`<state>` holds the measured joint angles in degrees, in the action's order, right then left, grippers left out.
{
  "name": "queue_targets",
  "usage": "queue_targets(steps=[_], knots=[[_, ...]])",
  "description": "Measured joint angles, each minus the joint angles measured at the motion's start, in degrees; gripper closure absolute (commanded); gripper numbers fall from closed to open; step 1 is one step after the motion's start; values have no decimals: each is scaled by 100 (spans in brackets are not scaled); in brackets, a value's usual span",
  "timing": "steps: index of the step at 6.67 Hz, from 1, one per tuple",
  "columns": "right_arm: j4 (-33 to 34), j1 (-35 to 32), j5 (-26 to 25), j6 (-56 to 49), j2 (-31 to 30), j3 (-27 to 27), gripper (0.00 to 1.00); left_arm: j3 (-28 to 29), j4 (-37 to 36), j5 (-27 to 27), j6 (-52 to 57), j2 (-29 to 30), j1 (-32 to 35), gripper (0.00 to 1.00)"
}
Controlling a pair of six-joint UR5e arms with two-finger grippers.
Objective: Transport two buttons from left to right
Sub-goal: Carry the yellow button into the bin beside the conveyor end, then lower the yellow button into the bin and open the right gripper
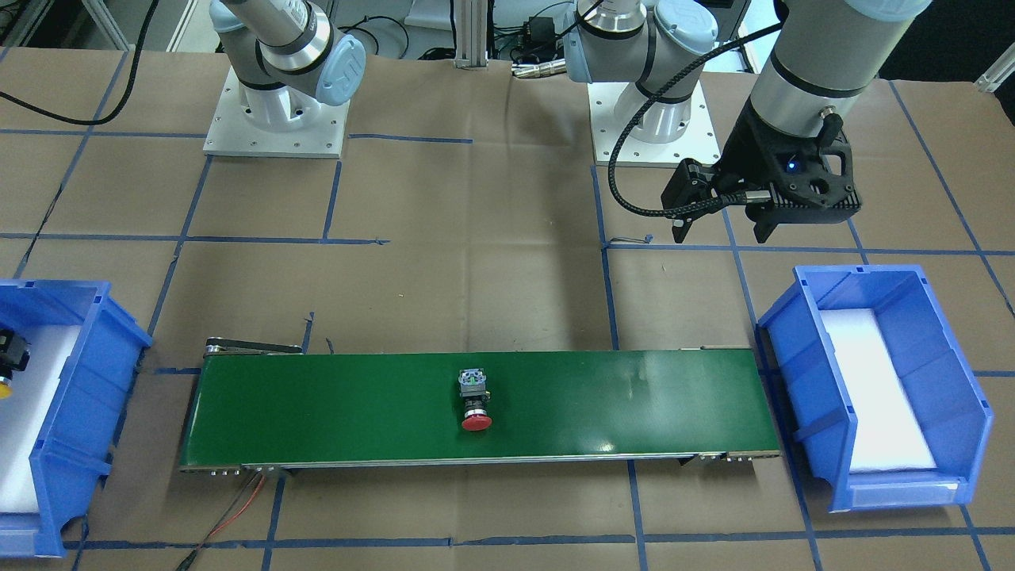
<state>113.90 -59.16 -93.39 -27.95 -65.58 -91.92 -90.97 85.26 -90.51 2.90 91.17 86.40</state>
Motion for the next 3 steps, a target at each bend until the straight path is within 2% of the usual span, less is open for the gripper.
queue_targets(steps=[2, 3], knots=[[177, 1, 38, 146, 82, -285, 92, -46, 0, 2, 0, -31, 0, 0], [194, 1, 37, 224, 114, -376, 63, -40, 0, -2, 0, -28, 0, 0]])
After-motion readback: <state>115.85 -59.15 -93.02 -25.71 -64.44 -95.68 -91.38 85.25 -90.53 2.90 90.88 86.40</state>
